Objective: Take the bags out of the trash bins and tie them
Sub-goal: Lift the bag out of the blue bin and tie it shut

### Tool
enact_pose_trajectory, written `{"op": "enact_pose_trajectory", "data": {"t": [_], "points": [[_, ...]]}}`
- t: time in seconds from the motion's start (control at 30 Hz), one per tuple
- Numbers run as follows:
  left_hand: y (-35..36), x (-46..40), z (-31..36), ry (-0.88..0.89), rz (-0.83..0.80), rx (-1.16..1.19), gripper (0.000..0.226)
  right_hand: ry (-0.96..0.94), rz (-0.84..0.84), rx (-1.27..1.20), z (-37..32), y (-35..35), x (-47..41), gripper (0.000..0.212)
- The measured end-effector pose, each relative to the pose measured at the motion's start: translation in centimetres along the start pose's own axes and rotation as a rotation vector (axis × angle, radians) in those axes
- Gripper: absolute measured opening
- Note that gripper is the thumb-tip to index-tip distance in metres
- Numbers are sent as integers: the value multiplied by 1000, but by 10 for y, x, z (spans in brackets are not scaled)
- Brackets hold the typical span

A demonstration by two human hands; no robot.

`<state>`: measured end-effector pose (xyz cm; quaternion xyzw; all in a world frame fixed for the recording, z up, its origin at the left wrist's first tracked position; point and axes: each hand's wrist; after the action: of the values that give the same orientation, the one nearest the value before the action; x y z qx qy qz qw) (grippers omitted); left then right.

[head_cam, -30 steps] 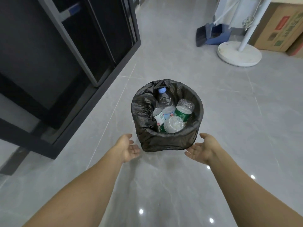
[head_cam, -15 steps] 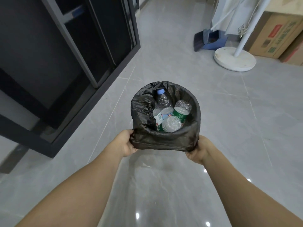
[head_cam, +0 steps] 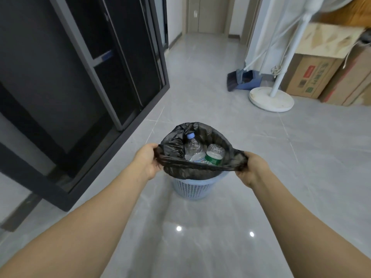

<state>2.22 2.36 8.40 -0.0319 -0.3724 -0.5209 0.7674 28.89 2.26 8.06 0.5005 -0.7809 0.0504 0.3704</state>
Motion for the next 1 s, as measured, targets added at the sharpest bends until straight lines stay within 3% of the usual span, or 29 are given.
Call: {"op": "enact_pose_trajectory", "data": {"t": [0.2, 0.37, 0.83, 1.0], "points": [[13, -1, 19, 189, 33, 93, 18, -145, -104, -75, -15, 15, 3, 22], [28, 7, 41, 193, -198, 278, 19, -132, -265, -200, -22, 33, 5, 28], [34, 67, 98, 364, -501, 385, 26, -216, -693, -404, -71, 66, 70, 53], [44, 100, 115, 410, -566, 410, 37, -254, -734, -461, -98, 67, 100, 43]]}}
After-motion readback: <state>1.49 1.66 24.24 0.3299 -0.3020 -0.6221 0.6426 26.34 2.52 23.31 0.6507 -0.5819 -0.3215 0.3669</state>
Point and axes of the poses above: each hand's wrist, its own x-axis away from the middle knuckle, its own y-axis out of the palm, z = x × y, and after that the axes turned 3 degrees about x, right-handed
